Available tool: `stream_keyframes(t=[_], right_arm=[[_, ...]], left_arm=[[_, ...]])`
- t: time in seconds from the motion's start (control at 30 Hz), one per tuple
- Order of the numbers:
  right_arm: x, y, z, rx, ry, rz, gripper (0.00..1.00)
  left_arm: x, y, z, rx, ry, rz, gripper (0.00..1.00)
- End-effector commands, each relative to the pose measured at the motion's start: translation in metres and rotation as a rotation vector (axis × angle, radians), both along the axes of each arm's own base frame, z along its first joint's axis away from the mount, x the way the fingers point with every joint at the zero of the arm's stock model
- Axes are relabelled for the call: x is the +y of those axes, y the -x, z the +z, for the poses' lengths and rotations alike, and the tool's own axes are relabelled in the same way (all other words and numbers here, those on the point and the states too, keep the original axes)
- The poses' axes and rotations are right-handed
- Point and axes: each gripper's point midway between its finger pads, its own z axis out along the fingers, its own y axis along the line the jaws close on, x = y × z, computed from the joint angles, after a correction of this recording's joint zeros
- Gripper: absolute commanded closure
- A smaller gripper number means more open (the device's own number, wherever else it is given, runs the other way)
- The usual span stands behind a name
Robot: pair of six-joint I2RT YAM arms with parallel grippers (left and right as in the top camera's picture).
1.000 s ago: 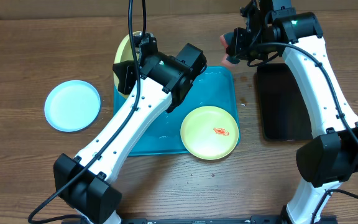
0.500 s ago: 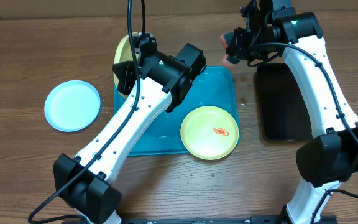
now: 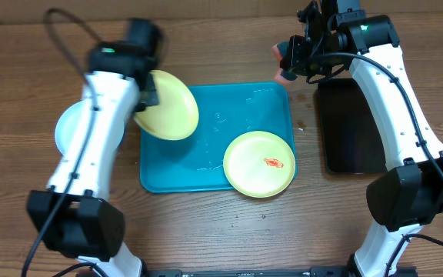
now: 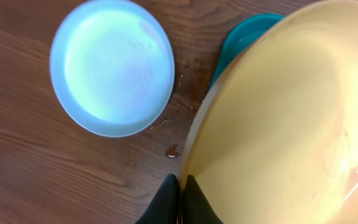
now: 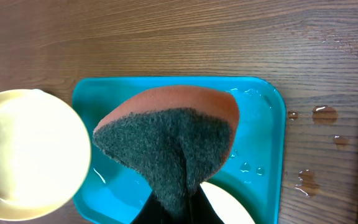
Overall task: Clean dirty plates on tray and stack at the side
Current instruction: 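Lift the yellow plate with the left gripper and stack it on the white plate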
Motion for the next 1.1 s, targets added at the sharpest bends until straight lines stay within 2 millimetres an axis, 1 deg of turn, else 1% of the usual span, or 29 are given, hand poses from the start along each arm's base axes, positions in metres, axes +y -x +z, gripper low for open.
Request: stream_keyframes(t=[0.0,0.13,0.23,0.3,0.37,0.4,0.47,0.6,0.7,0.77,0.9,1.07], right_arm=[[0.002,-0.001,0.001,-0.006,0.001,0.005,0.96],[0.004,0.000,0.001,-0.006,0.002,0.011,0.96],[0.004,0.000,0.000,-0.006,0.002,0.011,0.96],[0.004,0.000,0.001,-0.006,0.002,0.011,0.96],[0.004,0.000,0.001,-0.006,0.002,0.011,0.96],[0.004,0.000,0.001,-0.007,0.002,0.011,0.96],[0.004,0.000,0.001,-0.006,0.002,0.011,0.96],[0.004,0.000,0.001,-0.006,0.002,0.011,0.96],[0.004,0.000,0.000,-0.005,0.002,0.011,0.96],[0.004,0.001,0.000,-0.005,0.002,0.011,0.96],[0.004,0.003,-0.001,0.005,0.004,0.011,0.96],[0.003,0.003,-0.001,0.008,0.005,0.011,0.96]], left_arm=[[0.009,0.000,0.004,-0.015,0.253,-0.060,0.96],[0.037,-0.009,0.010,-0.100,0.415,-0.012,0.95],[0.064,-0.002,0.012,-0.123,0.479,0.052,0.96],[0.081,0.007,0.006,-0.110,0.480,0.094,0.96],[0.095,0.019,-0.005,-0.083,0.487,0.134,0.96],[0.105,0.031,-0.019,-0.058,0.513,0.181,0.96],[0.115,0.042,-0.038,-0.045,0.549,0.235,0.96],[0.131,0.056,-0.072,-0.059,0.590,0.307,0.96],[0.144,0.060,-0.094,-0.086,0.584,0.353,0.96],[0.152,0.062,-0.104,-0.105,0.568,0.375,0.96],[0.175,0.070,-0.122,-0.102,0.450,0.427,0.96],[0.188,0.069,-0.137,-0.128,0.378,0.444,0.96]])
